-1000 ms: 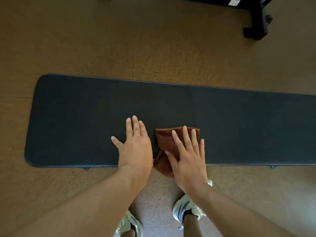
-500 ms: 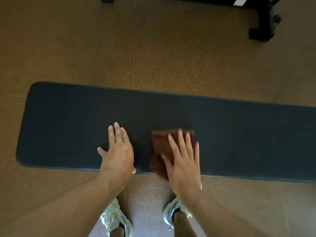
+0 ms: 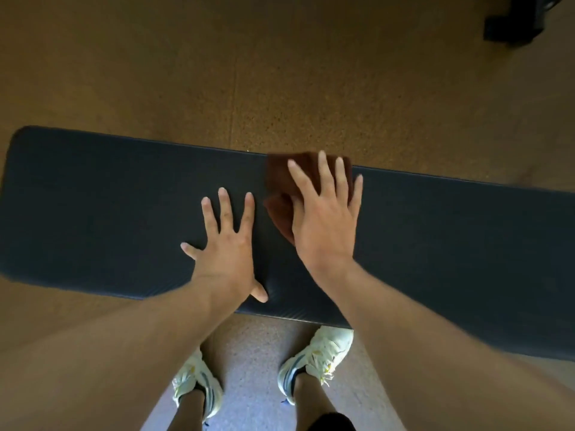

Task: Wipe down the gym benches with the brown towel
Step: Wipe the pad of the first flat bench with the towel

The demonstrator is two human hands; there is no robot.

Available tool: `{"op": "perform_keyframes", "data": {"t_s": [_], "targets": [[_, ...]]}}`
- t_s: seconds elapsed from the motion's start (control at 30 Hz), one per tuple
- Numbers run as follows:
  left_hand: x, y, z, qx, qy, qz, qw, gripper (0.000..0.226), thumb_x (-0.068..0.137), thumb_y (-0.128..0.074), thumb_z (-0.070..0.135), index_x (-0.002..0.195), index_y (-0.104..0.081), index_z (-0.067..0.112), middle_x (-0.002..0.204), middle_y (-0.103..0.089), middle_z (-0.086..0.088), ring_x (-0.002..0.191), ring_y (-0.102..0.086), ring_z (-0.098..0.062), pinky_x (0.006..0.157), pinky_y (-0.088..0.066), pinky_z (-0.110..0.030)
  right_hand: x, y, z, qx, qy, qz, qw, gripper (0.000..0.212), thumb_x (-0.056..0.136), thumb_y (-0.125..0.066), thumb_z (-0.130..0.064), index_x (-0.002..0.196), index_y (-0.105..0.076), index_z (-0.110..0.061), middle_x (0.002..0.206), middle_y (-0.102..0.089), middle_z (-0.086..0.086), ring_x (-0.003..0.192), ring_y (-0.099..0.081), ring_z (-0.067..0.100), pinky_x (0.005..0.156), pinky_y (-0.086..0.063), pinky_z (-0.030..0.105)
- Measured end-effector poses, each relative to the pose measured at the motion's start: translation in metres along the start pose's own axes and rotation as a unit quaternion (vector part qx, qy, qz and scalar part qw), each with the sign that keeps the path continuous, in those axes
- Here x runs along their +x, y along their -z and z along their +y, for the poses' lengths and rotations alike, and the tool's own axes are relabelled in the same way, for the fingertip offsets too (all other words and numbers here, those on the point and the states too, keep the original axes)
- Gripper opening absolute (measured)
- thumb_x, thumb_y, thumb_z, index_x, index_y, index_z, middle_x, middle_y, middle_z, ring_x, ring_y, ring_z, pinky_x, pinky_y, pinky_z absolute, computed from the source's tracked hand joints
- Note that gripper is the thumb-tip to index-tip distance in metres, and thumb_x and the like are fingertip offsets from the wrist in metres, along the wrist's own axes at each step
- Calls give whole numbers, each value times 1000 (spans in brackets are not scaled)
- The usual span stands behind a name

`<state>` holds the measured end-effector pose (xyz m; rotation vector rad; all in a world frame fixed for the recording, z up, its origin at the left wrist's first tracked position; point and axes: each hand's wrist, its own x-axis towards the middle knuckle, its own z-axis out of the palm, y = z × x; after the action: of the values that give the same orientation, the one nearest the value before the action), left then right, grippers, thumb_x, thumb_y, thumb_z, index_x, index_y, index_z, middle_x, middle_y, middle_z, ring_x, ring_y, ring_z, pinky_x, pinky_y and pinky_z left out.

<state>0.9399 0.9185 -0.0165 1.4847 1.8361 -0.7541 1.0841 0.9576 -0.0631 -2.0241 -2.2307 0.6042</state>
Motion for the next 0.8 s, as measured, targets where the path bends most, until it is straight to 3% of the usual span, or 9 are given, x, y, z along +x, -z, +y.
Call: {"op": "perform_keyframes", "data": {"t_s": [0.1,0.2,0.33,0.43,0.57,0.67,0.8], "targets": [[0,1,0,-6,4,0,1000,175,42,-97,56,146,42,32,151,51,-7,145,37,-38,106,-29,-77,-115,-11,34,-14,20,-32,999,51,102,-43,-40,152,-51,-35,170,-31,6,160,-21,33,126,-16,64],[1,3,2,-2,5,-2,1000,174,43,-96,57,145,43,32,151,51,-7,145,37,-39,106,-29,-78,-172,-15,58,-49,77,-84,992,56,101,-49,-51,155,-50,-33,170,-31,10,158,-26,37,122,-23,65],[0,4,4,0,10,-5,1000,175,42,-96,57,145,43,31,151,50,-7,145,36,-40,105,-31,-77,-115,-7,63,-64,133,-96,984,59,104,-40,-60,158,-42,-36,172,-25,12,160,-19,36,127,-15,62],[3,4,4,7,5,1,1000,176,41,-95,59,145,43,30,151,50,-8,146,35,-40,104,-30,-77,-16,4,52,-49,71,-14,996,59,106,-31,-59,159,-40,-35,172,-26,10,162,-14,34,129,-9,59],[4,2,6,16,5,4,1000,176,40,-96,59,146,42,30,153,47,-10,146,33,-41,105,-30,-78,55,17,44,-29,-22,-17,999,60,108,-28,-60,160,-38,-32,172,-29,4,162,-11,26,131,-2,54],[4,0,3,7,5,10,1000,176,40,-96,57,147,41,30,154,46,-12,146,33,-42,104,-30,-78,-24,9,50,-21,-15,7,1000,60,108,-33,-57,162,-35,-30,173,-24,2,163,-6,23,132,-3,51],[2,-2,2,-13,-7,20,1000,176,41,-98,54,147,41,30,153,47,-12,146,33,-42,103,-28,-80,-159,-3,58,-35,-32,-85,995,68,106,-26,-64,166,-15,-33,176,-2,-4,163,9,19,130,-3,50]]}}
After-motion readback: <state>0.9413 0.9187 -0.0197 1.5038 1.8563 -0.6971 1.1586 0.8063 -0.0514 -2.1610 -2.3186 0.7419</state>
